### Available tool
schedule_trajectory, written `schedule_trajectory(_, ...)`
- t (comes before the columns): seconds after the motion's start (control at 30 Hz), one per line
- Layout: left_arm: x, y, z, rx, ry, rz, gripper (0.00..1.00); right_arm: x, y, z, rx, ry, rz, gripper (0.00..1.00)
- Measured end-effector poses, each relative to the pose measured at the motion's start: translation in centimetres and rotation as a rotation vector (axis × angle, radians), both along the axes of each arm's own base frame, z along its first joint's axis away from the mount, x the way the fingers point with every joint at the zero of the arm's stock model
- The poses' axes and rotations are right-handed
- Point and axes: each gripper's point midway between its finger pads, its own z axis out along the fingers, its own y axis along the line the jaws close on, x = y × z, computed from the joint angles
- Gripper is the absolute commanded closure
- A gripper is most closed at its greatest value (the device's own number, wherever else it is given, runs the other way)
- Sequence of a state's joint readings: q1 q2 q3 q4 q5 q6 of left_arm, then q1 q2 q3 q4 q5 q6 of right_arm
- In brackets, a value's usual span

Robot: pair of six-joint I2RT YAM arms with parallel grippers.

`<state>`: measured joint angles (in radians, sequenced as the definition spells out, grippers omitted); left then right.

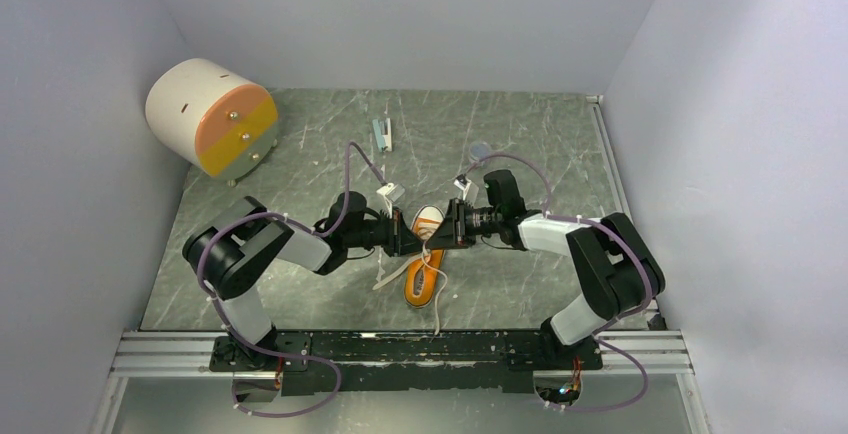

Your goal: Tie the shoes

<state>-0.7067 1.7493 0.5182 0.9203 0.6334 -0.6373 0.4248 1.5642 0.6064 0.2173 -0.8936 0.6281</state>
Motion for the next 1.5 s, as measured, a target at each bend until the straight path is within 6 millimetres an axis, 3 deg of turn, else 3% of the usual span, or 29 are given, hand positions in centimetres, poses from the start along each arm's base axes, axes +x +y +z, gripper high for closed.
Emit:
schedule_trajectory(0.37, 0.1, 0.0, 0.2, -0.013, 0.006, 0.007, 0.95, -0.3, -0.1, -0.4, -0.009, 0.003, 0.000, 0.68)
schedule_trajectory(0.53, 0.1, 0.0, 0.3, -0.025, 0.012, 0.011, 0.95, -0.6, -0.1, -0.6, -0.007, 0.011, 0.003, 0.86)
schedule_trajectory(0.73, 0.2, 0.0, 0.1, -0.021, 0.012, 0.014, 0.95, -0.6, -0.2, -0.7, -0.018, 0.017, -0.001, 1.00)
schedule_trajectory(0.8, 0.2, 0.1, 0.0, -0.016, 0.008, 0.012, 0.95, -0.6, -0.3, -0.7, -0.030, 0.012, 0.006, 1.00)
schedule_trajectory(0.9, 0.3, 0.1, 0.1, -0.001, -0.007, 0.006, 0.72, -0.4, -0.4, -0.6, -0.055, -0.004, 0.015, 1.00)
schedule_trajectory(1.0, 0.7, 0.6, 0.3, 0.014, -0.020, 0.013, 0.61, -0.4, -0.4, -0.1, -0.059, -0.032, 0.028, 1.00)
schedule_trajectory(1.13, 1.5, 1.5, 0.8, 0.005, -0.021, 0.023, 0.59, -0.1, -0.4, 0.3, -0.061, -0.071, 0.035, 1.00)
schedule_trajectory(1.3, 1.5, 1.8, 1.1, -0.005, -0.023, 0.011, 0.69, -0.3, -0.6, 0.0, -0.073, -0.073, 0.040, 1.00)
schedule_trajectory(1.37, 1.4, 1.8, 1.1, -0.007, -0.021, 0.004, 0.69, -0.3, -0.6, 0.0, -0.075, -0.073, 0.041, 1.00)
schedule_trajectory(1.5, 1.5, 1.6, 1.3, -0.011, -0.024, 0.003, 0.52, -0.3, -0.7, 0.0, -0.076, -0.072, 0.041, 1.00)
